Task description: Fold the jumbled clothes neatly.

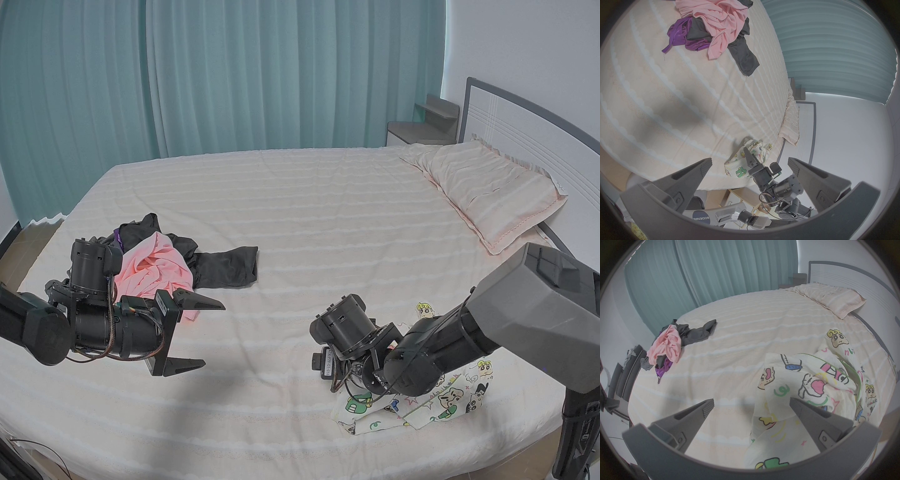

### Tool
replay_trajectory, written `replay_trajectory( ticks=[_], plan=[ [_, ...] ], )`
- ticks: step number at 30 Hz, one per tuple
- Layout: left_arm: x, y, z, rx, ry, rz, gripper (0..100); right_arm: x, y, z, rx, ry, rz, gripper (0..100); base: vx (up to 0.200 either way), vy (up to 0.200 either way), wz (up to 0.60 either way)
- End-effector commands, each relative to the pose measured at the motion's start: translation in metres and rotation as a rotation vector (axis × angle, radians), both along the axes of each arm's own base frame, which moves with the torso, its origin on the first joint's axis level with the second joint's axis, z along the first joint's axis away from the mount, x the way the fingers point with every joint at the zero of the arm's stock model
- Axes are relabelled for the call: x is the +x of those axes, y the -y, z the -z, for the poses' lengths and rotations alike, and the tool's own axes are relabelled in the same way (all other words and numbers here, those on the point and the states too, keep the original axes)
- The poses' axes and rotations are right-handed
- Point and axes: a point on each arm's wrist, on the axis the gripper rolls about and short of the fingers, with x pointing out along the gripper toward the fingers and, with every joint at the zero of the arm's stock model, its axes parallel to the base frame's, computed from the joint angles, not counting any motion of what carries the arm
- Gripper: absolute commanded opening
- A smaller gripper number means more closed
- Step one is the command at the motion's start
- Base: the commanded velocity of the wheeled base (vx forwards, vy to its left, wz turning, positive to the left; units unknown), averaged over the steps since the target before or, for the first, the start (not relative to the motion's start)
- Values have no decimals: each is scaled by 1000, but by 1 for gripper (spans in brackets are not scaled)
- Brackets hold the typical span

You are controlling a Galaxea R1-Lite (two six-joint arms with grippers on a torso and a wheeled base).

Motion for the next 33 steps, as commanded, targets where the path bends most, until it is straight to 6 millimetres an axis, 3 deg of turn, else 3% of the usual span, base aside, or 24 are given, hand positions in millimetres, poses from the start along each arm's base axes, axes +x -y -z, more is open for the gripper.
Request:
replay_trajectory(
  ticks=[1, 4, 11, 12, 27, 29, 33],
  plan=[
    [0, 0, 1, 0, -4, 0, 100, 10, -1, 13, -47, -21, 34, 100, 0, 0, 0],
    [1, 0, 1, -1, 3, 0, 100, 20, 6, 17, -94, -25, 79, 100, 0, 0, 0],
    [0, 0, 4, -6, 23, -2, 100, 17, 7, 11, -162, -84, 76, 100, 0, 0, 0],
    [0, 0, 4, -6, 25, -2, 100, 17, 7, 11, -162, -84, 76, 0, 0, 0, 0],
    [-1, 0, 5, -12, 45, -3, 100, 9, 17, 0, -169, -90, 88, 0, 0, 0, 0],
    [-2, 0, 7, -12, 40, -2, 100, 0, 30, -21, -149, -69, 102, 0, 0, 0, 0],
    [-2, 0, 7, -11, 39, -2, 100, -10, 52, -42, -134, -55, 130, 0, 0, 0, 0]
  ],
)
